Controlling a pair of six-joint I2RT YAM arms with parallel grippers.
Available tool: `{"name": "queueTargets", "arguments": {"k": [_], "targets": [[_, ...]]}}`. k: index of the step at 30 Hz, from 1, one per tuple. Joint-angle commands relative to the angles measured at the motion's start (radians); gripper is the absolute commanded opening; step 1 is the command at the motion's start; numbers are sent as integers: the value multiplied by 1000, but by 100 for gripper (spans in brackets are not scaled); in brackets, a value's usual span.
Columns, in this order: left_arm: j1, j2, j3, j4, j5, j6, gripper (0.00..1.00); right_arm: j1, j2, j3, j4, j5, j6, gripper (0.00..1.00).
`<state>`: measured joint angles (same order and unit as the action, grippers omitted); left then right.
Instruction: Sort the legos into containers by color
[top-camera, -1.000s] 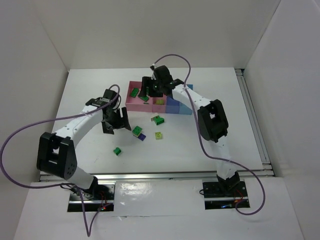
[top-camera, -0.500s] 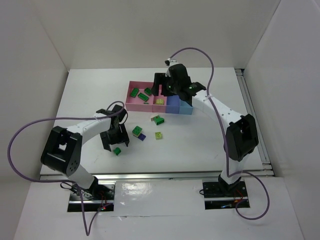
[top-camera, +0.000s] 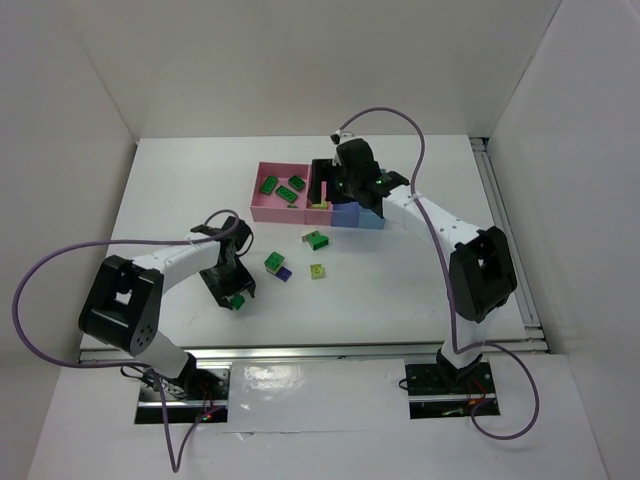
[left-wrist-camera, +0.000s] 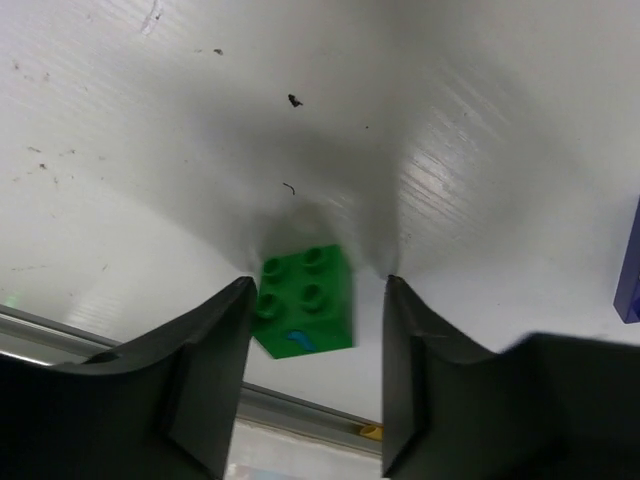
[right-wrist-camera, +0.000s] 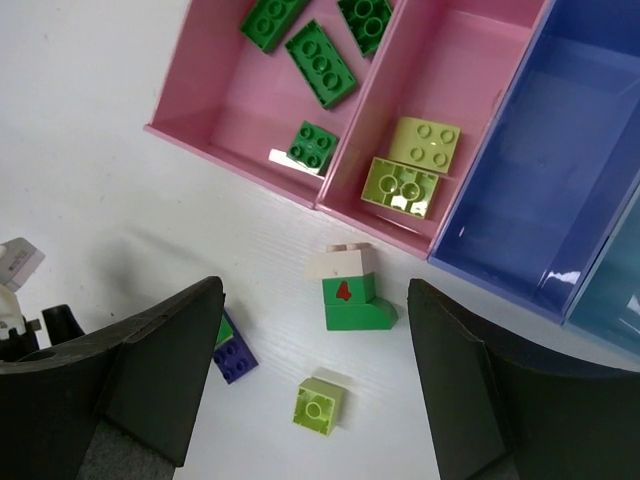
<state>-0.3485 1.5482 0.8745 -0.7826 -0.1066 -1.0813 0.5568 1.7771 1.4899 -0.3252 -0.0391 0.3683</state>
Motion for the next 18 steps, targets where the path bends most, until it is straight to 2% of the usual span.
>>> {"name": "queueTargets", "arguments": {"k": [1,5,6,10,14,18], "targets": [[11,-40,-8,-9,-2,-42,57,6,-41,-17,6,19,-14,82],[11,-40,6,-9,-2,-28,36,6,-50,-29,6,28,-14,82],[11,-40,6,-9,-2,-16,27,6,-60,-39,-4,28,-23,82],[11,-51,86,-9,-18,40,15,15,-106,-109,-34,28,-34,82],[20,-36,248,-33,-51,119,13,47,-209,-256,-77,57,-34,82],[20,51,520,-49,-105,201,12,90,-329,-405,-98,140,33,83]]}}
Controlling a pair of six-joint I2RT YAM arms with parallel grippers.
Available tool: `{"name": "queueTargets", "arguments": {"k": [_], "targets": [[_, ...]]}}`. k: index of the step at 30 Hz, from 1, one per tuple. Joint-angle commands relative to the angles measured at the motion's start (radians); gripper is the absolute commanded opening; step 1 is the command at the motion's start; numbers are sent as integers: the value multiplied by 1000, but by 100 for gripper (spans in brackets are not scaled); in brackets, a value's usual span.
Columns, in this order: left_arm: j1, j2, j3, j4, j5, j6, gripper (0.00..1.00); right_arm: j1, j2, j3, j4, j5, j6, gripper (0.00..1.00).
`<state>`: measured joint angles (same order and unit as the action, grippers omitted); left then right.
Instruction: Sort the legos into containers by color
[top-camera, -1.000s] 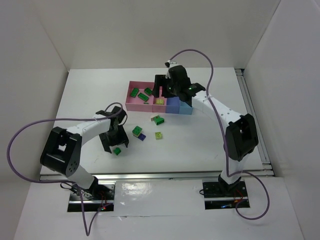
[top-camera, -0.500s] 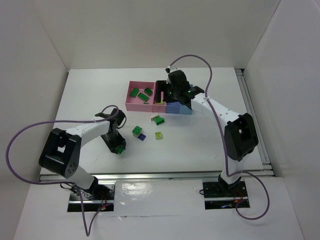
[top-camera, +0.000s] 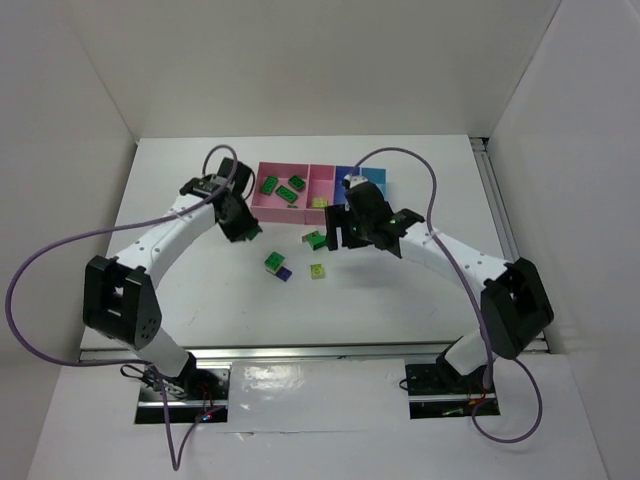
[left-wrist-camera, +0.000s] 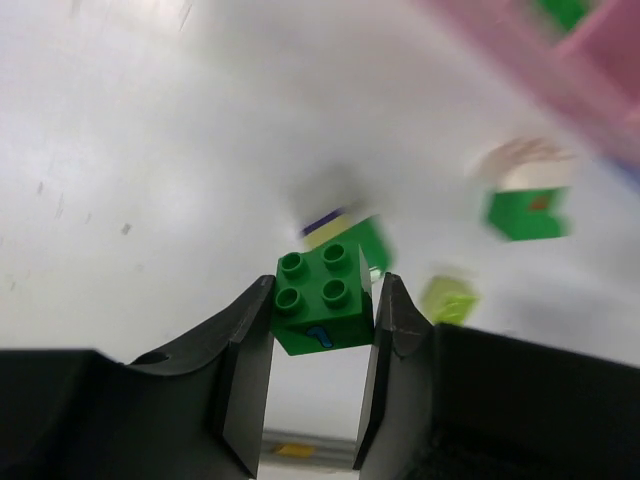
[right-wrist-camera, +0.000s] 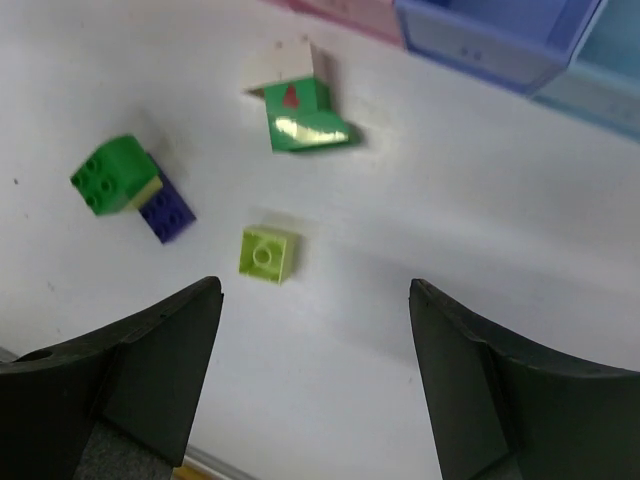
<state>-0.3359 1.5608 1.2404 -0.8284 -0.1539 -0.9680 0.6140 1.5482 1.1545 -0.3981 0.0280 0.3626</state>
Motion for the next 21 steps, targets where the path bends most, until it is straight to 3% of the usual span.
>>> {"name": "queueTargets", "arguments": {"k": [1,6,10,12,14,15,19,21], "targets": [[17,66,203,-3,-78,100,12,33,-117,-90,-16,73,64,83],[26,305,508,23,-72,181,9,52,-151,-193,21,73,98,84],[26,439,689,23,-62,222,9,75,-71,-170,10,73,88,86],[37,524,750,5,-33,232,15,84,-44,-156,10,85,78,88],[37,597,830,5,-7,256,28,84,-33,-135,10,95,78,88],[37,619,856,-6,2,276,49,84,-33,-134,19,95,78,88],[37,667,965,-34,37,302,82,84,16,-90,30,105,78,89],[37,653,965,-34,71,340,84,93,38,-59,30,96,78,89]]}}
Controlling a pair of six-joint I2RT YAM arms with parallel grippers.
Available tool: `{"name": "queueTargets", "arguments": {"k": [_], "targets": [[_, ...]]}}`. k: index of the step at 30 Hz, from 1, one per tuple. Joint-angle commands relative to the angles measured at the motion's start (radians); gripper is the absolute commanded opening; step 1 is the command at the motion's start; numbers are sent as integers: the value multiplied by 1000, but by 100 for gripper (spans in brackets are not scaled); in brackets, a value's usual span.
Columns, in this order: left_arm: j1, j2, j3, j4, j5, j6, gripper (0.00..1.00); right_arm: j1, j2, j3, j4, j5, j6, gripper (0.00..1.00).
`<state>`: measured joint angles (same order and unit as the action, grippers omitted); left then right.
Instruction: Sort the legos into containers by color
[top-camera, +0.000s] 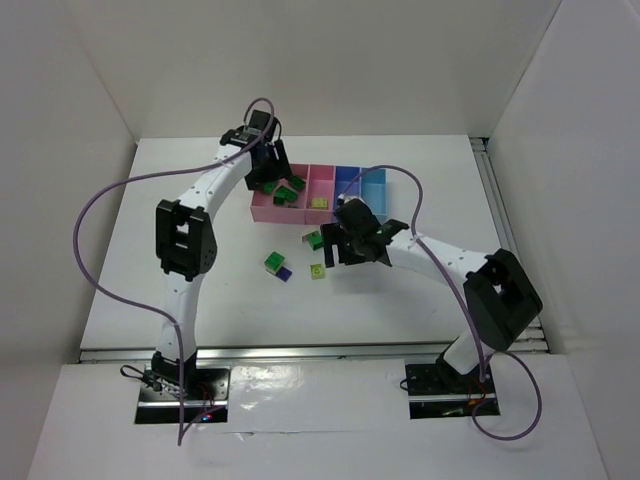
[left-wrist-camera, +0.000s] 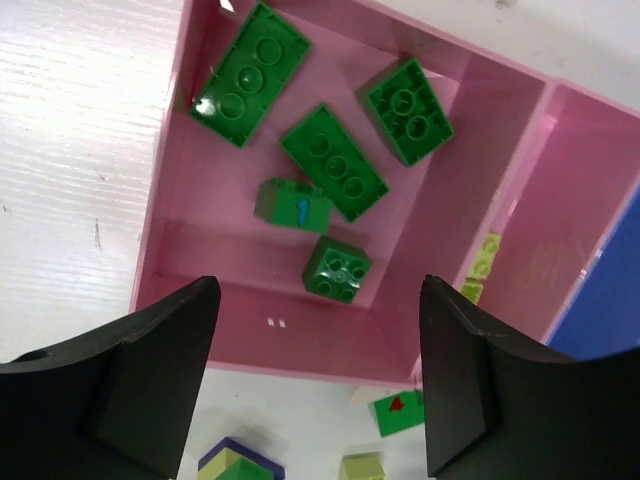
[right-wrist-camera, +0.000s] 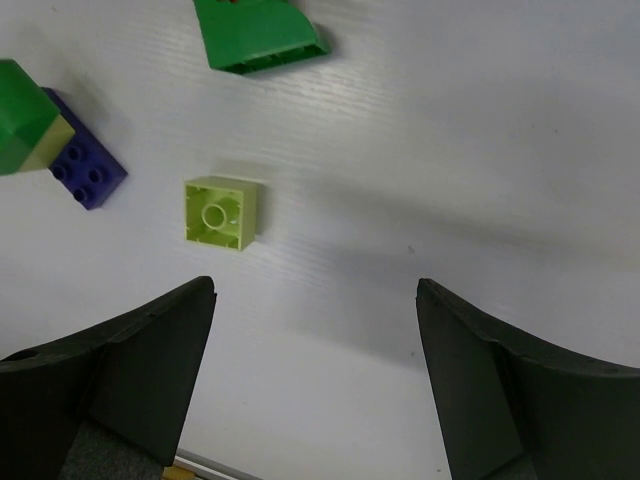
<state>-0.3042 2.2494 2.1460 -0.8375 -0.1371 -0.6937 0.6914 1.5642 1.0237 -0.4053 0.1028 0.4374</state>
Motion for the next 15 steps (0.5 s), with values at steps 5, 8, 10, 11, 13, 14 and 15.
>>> {"name": "queueTargets", "arguments": {"k": [5,8,10,11,13,14,15], "targets": [[-45,-250,-194,24,67,233,79,16,56,95,46,11,3,89],[-108,-379,-400,83,54,335,81,16,56,105,37,31,3,89],[-134,-482,-579,92,28,347,83,16,56,105,26,43,12,89],[-160,-510,-675,92,10,347,84,16,45,105,26,43,21,89],[-183,-583,-767,115,-9,336,85,16,31,81,26,43,30,89],[-193,-602,-803,144,-9,336,87,5,22,81,26,34,31,89],[-206,-616,-860,156,-9,347,87,5,22,72,26,34,31,89]]}}
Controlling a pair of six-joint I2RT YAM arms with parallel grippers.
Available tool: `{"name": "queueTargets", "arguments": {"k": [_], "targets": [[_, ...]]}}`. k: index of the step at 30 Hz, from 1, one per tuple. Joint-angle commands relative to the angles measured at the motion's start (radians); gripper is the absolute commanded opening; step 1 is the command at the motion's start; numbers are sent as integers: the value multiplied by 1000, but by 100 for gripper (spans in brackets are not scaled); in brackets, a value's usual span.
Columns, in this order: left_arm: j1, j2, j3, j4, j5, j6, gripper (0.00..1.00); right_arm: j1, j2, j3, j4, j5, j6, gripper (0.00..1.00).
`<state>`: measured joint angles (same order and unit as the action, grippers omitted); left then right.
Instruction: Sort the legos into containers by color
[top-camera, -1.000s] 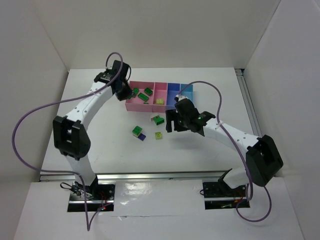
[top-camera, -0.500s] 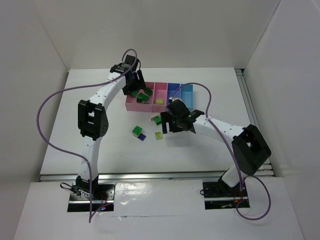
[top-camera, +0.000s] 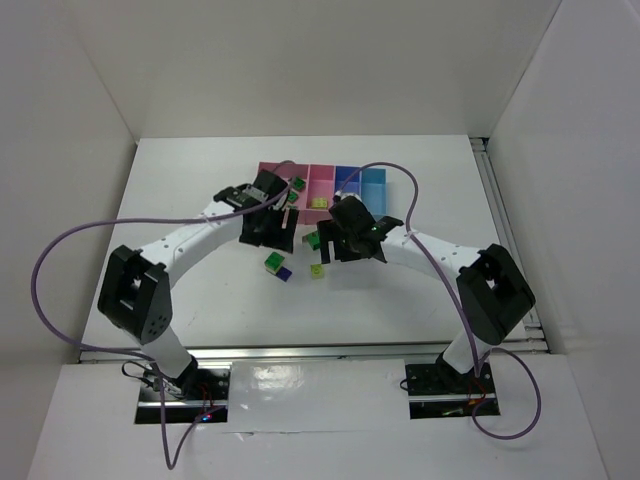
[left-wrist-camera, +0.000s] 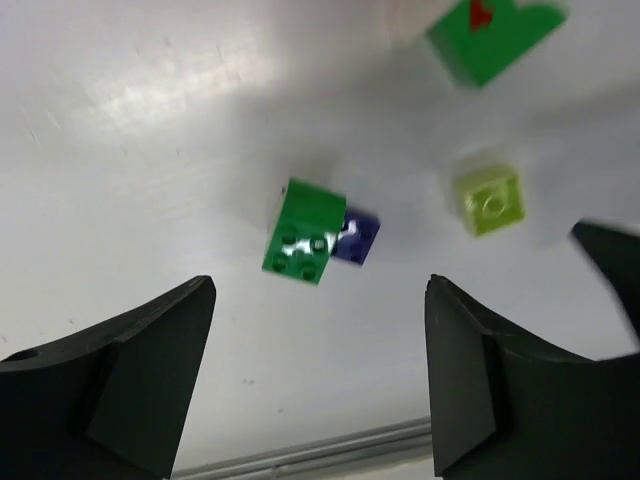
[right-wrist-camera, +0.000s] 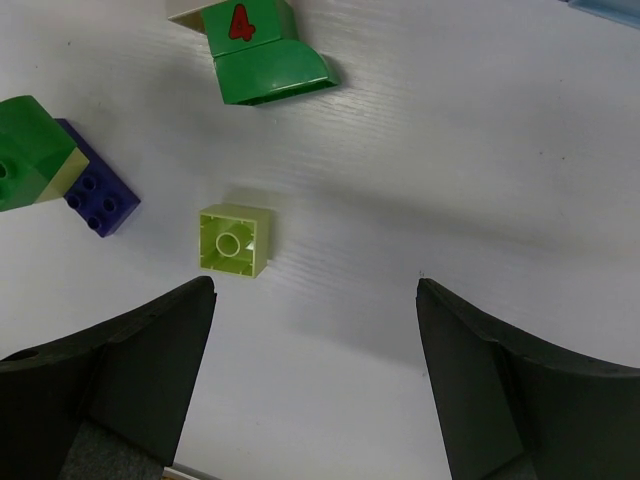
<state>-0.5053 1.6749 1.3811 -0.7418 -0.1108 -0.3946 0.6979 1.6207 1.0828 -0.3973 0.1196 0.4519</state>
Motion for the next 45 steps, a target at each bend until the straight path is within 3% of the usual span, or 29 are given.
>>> {"name": "queueTargets", "arguments": {"k": [1,5,10,20,26,29,33,37,38,42,45], "targets": [[-6,-41,-114,61,-23,48,87,-1,-35,12,18,17,16,89],[-6,-35,-168,119,-23,62,86,-1,-44,-6,8,17,16,89],[-15,23,-163,163,2,71,70,-1,-53,-6,-2,17,16,89],[-15,68,-152,163,23,71,61,-1,-44,-6,8,17,25,89],[-15,46,-142,163,2,62,32,-1,-35,3,8,8,25,89],[8,46,-133,163,75,62,22,-1,-25,41,-2,8,25,89],[82,5,-88,154,196,72,0,-11,-34,92,-2,-58,-21,89],[197,-26,-47,154,606,114,0,-34,-35,135,21,-282,-74,86],[214,-26,-47,179,652,105,0,-46,-35,147,35,-373,-74,86],[241,-47,-67,245,698,51,0,-57,18,203,17,-449,-36,88],[241,-67,-85,265,689,40,0,-80,8,169,106,-515,36,88]]}}
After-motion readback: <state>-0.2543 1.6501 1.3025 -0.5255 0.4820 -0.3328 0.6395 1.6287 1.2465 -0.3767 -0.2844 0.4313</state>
